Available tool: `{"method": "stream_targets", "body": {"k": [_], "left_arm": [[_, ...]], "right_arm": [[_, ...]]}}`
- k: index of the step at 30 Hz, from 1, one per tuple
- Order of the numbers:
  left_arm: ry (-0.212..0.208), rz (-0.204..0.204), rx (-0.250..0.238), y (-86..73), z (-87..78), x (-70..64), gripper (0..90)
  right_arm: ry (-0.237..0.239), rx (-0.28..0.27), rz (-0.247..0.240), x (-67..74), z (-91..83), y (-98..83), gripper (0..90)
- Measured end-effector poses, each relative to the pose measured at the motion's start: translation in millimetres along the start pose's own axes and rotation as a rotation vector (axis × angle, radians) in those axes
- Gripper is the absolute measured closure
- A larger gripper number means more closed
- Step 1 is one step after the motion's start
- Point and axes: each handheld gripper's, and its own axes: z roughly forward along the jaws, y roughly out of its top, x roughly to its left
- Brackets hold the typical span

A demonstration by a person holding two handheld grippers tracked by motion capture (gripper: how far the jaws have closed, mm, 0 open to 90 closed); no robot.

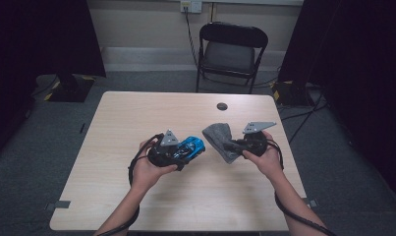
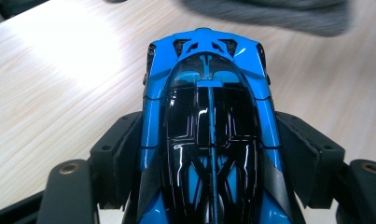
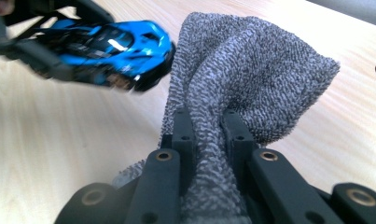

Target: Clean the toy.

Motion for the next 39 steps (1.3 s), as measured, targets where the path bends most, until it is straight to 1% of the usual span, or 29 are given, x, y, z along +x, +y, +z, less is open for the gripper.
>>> {"method": "stream_targets", "body": {"k": [1,4,5,6,7,9,10,11,12,13,15,17,24,27,32,35,39], "left_arm": [[-0.005,0.012,-0.002,1.3,1.1,-3.0,27.9],[-0.032,0.031,0.001,3.9,3.7,-9.9,27.9],[-0.038,0.037,0.004,4.5,4.3,-11.2,27.9],[-0.037,0.036,0.005,4.6,4.5,-11.5,27.9],[-0.037,0.035,0.008,4.1,4.3,-10.5,27.9],[-0.037,0.030,0.012,1.8,3.8,-8.5,27.9],[-0.037,0.030,0.012,1.8,3.8,-8.5,27.9],[-0.034,0.031,0.014,0.6,3.7,-7.2,27.9],[-0.034,0.028,0.017,-0.4,3.5,-6.0,27.9],[-0.027,0.026,0.023,-1.7,3.2,-4.0,27.9],[-0.023,0.020,0.022,-2.3,3.1,-3.0,27.9],[-0.016,0.024,0.025,-2.4,2.7,-2.2,27.9],[0.000,0.011,0.024,-3.7,1.6,2.5,27.9],[0.015,0.002,0.023,-5.5,1.3,6.2,27.9],[0.023,-0.013,0.023,-7.3,1.1,9.5,27.9],[0.037,-0.019,0.026,-8.6,0.5,12.3,27.9],[0.052,-0.027,0.027,-10.5,-1.0,16.3,27.9]], "right_arm": [[0.002,0.009,-0.013,-2.7,4.5,4.4,78.4],[0.023,0.012,-0.036,-5.4,12.3,13.1,78.2],[0.039,0.010,-0.043,-5.8,14.7,15.9,78.2],[0.065,0.023,-0.059,-4.8,19.3,20.5,78.1],[0.079,0.031,-0.063,-4.1,20.9,21.6,78.1],[0.093,0.044,-0.074,-2.6,23.9,23.3,78.1],[0.093,0.044,-0.074,-2.6,23.9,23.3,78.1],[0.107,0.044,-0.073,-2.3,24.8,23.5,78.1],[0.107,0.046,-0.075,-1.9,25.4,23.6,78.1],[0.118,0.056,-0.079,-1.1,26.7,23.1,78.1],[0.115,0.066,-0.086,0.0,27.9,22.2,78.1],[0.121,0.069,-0.090,0.9,28.8,21.0,78.2],[0.130,0.074,-0.090,3.5,29.2,15.4,78.1],[0.130,0.073,-0.083,6.0,28.4,10.7,78.2],[0.133,0.078,-0.082,10.7,28.8,5.6,78.2],[0.148,0.071,-0.073,15.7,30.2,0.4,78.2],[0.151,0.072,-0.067,19.8,31.1,-4.1,78.2]]}}
